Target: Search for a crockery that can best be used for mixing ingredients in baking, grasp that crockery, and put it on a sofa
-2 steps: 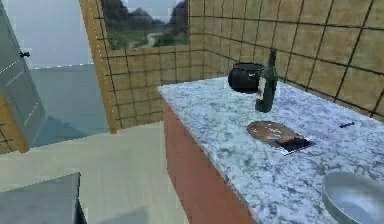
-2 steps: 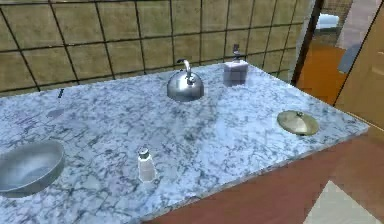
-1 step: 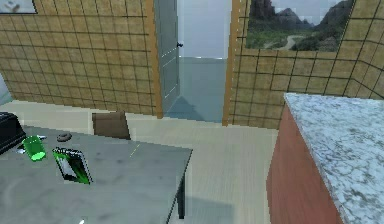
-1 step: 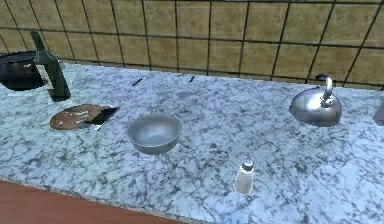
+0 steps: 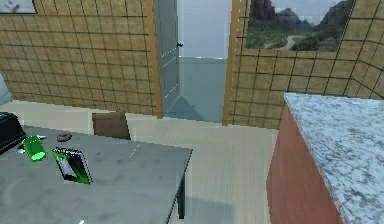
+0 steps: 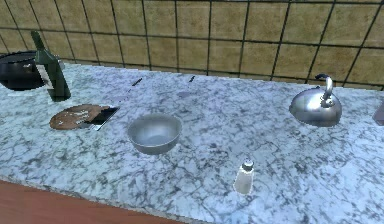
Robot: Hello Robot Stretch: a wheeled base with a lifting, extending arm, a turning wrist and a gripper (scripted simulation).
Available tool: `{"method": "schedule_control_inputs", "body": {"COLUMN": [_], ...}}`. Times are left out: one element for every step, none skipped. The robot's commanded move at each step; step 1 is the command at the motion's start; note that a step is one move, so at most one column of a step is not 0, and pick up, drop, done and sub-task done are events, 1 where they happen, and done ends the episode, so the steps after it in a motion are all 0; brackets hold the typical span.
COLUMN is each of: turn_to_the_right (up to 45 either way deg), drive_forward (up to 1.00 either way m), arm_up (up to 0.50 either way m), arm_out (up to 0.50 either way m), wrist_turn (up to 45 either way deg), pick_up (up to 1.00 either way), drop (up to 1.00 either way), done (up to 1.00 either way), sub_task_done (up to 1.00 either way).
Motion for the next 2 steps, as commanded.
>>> {"method": "schedule_control_inputs", "body": {"turn_to_the_right": [0.0, 0.0], "drive_forward": [0.0, 0.0], "arm_up": [0.38, 0.0], "arm_out": [0.0, 0.16], "wrist_turn": [0.0, 0.0], "pick_up": [0.0, 0.0], "drop": [0.0, 0.0], "done": [0.0, 0.0], "sub_task_done": [0.0, 0.0]}}
